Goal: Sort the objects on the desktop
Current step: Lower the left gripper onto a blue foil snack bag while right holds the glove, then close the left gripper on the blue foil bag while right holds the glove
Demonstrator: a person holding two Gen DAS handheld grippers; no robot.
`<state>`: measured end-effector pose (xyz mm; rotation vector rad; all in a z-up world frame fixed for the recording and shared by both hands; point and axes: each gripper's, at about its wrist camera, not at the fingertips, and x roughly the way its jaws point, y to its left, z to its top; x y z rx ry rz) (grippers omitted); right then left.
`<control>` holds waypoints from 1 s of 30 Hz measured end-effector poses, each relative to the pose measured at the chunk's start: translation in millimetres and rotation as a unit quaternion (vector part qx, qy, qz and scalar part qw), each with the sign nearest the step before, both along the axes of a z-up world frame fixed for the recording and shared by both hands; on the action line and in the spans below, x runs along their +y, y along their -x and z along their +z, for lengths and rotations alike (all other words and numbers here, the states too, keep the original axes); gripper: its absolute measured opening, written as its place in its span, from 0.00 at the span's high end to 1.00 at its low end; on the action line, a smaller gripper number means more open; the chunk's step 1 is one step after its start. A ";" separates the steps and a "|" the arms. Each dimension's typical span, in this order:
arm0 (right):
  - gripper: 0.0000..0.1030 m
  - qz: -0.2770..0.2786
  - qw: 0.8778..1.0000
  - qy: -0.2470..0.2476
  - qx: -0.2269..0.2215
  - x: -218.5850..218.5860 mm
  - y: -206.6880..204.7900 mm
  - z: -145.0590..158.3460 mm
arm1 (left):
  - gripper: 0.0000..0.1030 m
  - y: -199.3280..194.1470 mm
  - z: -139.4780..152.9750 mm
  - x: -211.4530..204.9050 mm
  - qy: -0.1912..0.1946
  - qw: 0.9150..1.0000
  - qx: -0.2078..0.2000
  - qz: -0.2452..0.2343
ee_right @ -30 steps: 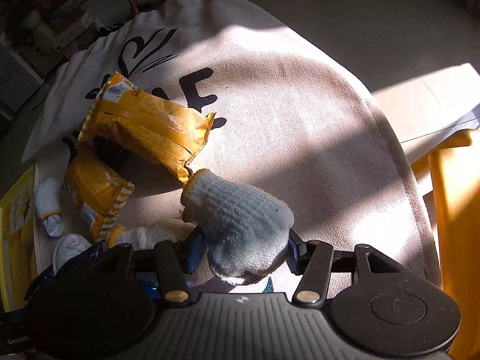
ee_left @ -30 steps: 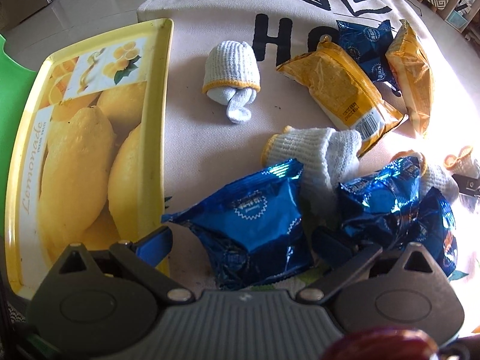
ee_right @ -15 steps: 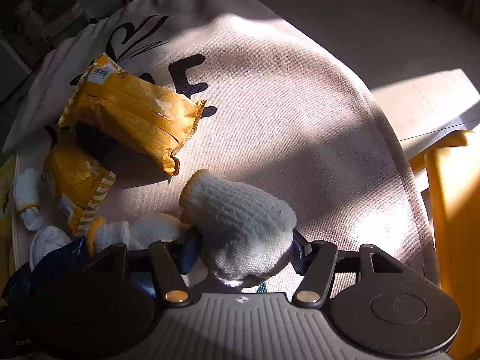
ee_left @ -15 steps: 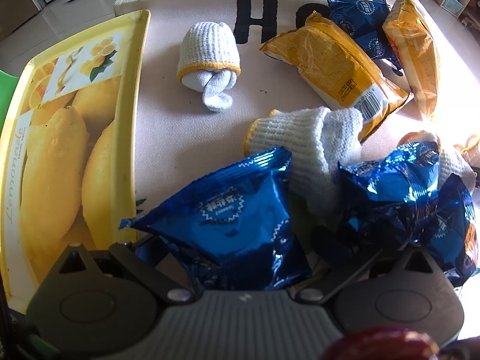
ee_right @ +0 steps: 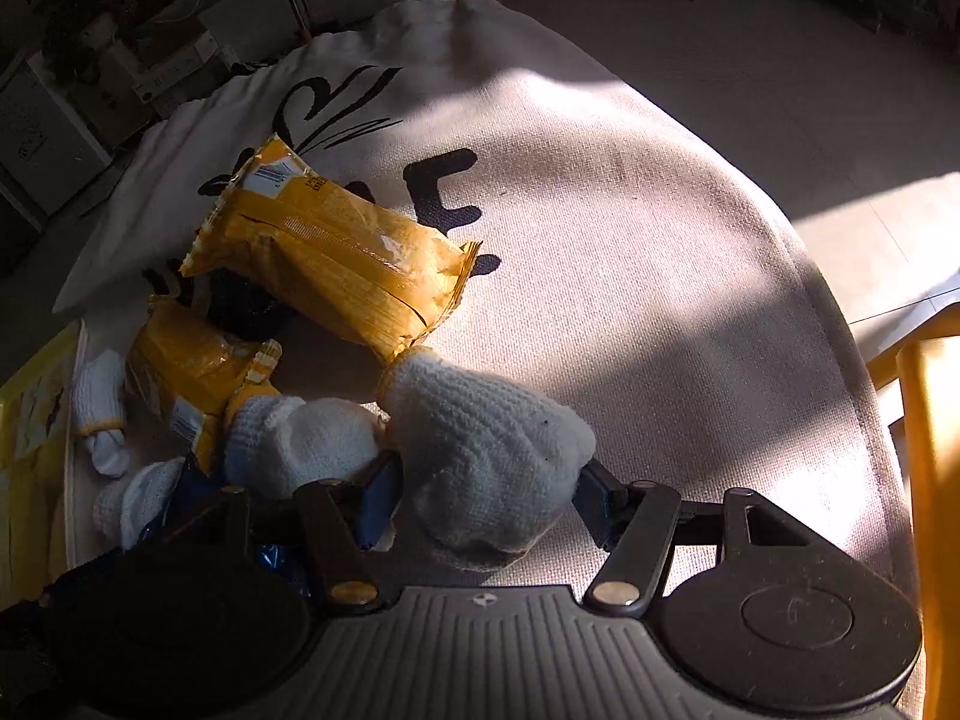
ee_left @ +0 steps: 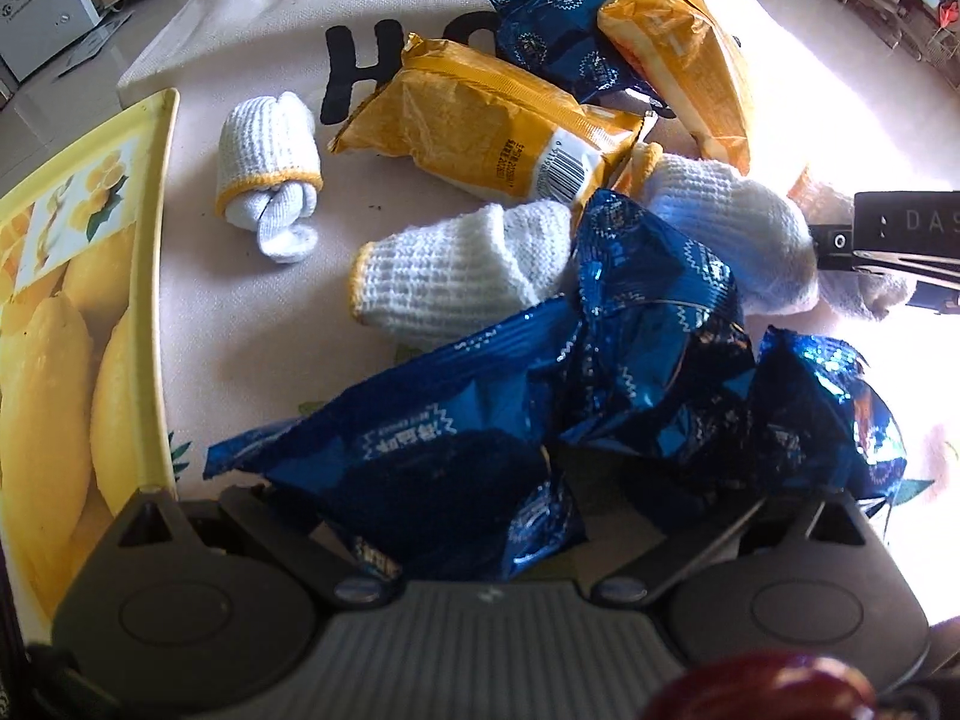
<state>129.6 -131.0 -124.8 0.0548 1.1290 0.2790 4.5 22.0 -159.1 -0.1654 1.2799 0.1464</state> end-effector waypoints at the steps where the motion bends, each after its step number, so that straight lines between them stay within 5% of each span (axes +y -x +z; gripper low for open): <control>1: 0.38 -0.004 1.000 0.002 -0.001 -0.7 -0.7 1.3 | 0.01 3.1 2.6 1.2 0.008 1.000 -0.003 0.006; 5: 0.26 -0.009 1.000 0.016 -0.016 -1.4 1.6 8.5 | 0.01 3.6 6.9 7.0 0.015 1.000 -0.010 0.022; 30: 0.26 0.030 0.997 0.046 -0.050 -1.5 44.6 27.8 | 0.01 30.3 28.5 -15.7 -0.048 0.998 -0.036 0.018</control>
